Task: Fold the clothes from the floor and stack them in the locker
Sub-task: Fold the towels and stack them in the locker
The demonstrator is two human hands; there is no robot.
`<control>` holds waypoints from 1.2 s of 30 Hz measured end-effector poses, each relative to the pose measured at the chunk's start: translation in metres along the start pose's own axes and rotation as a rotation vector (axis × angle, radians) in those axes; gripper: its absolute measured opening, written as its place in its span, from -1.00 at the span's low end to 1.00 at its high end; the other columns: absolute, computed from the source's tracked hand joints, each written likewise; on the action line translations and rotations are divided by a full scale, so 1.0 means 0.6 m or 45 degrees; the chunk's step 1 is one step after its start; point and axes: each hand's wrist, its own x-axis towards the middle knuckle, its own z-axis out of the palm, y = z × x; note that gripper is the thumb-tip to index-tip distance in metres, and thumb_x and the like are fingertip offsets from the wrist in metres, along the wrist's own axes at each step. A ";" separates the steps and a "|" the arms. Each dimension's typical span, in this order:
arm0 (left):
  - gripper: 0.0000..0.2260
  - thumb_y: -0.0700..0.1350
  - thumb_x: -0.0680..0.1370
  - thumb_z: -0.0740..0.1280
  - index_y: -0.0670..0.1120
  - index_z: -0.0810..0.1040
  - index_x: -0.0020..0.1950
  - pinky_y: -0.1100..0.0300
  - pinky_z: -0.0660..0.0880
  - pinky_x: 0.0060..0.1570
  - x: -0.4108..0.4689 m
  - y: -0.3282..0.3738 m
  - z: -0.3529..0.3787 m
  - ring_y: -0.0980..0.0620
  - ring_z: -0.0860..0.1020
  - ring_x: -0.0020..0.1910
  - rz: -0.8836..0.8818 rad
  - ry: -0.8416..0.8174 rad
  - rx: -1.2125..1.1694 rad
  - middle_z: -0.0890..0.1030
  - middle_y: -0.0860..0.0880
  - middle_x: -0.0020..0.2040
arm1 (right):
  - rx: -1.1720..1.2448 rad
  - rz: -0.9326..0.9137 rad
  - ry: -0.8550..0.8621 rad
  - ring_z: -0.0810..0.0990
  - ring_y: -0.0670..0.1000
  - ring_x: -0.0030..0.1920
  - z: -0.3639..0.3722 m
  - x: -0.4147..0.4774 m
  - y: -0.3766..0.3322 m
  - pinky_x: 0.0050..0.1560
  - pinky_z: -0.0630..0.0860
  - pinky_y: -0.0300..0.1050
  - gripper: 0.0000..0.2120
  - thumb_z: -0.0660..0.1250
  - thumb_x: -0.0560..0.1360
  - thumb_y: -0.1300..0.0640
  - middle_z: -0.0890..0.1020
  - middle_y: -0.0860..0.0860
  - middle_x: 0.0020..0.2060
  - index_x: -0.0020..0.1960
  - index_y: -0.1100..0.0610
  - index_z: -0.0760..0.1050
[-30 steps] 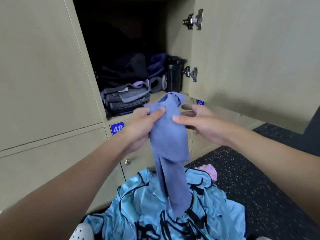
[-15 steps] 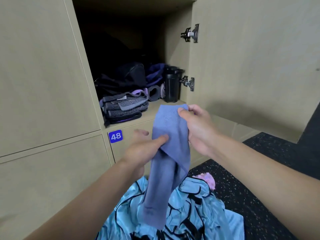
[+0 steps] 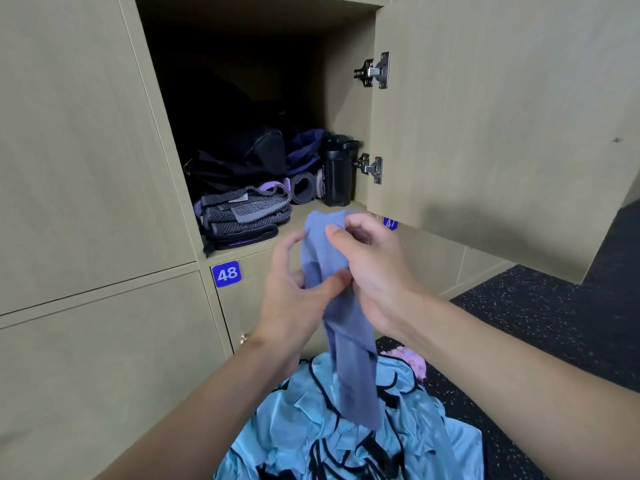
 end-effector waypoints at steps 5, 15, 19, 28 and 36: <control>-0.73 -0.27 0.52 0.43 -0.02 0.60 0.19 -0.17 0.52 0.26 0.014 0.007 -0.019 -0.10 0.64 0.16 0.153 0.163 -0.045 0.70 -0.07 0.11 | -0.030 0.115 -0.131 0.66 0.07 0.06 0.000 -0.006 -0.012 0.25 0.50 0.05 -0.74 0.18 0.62 0.16 0.71 0.08 -0.05 0.01 0.22 0.62; -0.23 -0.29 0.45 0.49 0.05 0.26 0.57 0.04 0.48 0.33 0.035 0.035 -0.066 0.16 0.51 0.32 0.107 0.099 0.036 0.46 0.10 0.44 | -0.034 0.164 0.047 0.62 0.09 -0.15 -0.027 0.000 -0.010 0.10 0.61 0.01 -0.88 0.39 0.49 0.40 0.61 0.12 -0.26 -0.17 0.23 0.57; -0.21 -0.37 0.49 0.44 0.07 0.18 0.60 0.08 0.42 0.38 0.038 0.043 -0.082 0.17 0.42 0.39 0.101 0.085 0.085 0.34 0.11 0.52 | 0.053 0.235 -0.032 0.70 0.18 -0.03 -0.041 0.003 -0.020 0.10 0.63 0.00 -0.90 0.34 0.51 0.46 0.64 0.21 -0.16 -0.04 0.31 0.53; -0.39 -0.40 0.56 0.32 -0.01 0.31 0.55 0.06 0.42 0.40 0.022 0.064 -0.090 0.11 0.47 0.39 0.087 -0.104 -0.011 0.45 0.07 0.47 | -0.313 0.554 -0.454 0.65 0.13 0.14 -0.025 -0.013 0.017 0.18 0.57 0.04 -0.50 0.46 0.49 0.15 0.66 0.13 0.13 0.35 -0.05 0.36; -0.46 -0.34 0.55 0.33 0.00 0.39 0.50 0.23 0.54 0.20 0.015 0.078 -0.098 0.12 0.59 0.25 0.052 -0.133 -0.129 0.60 0.08 0.31 | -0.607 0.298 -0.565 0.48 -0.05 -0.26 -0.011 -0.026 0.043 -0.13 0.40 -0.21 -0.81 0.34 0.57 0.21 0.58 0.01 -0.27 -0.21 0.05 0.56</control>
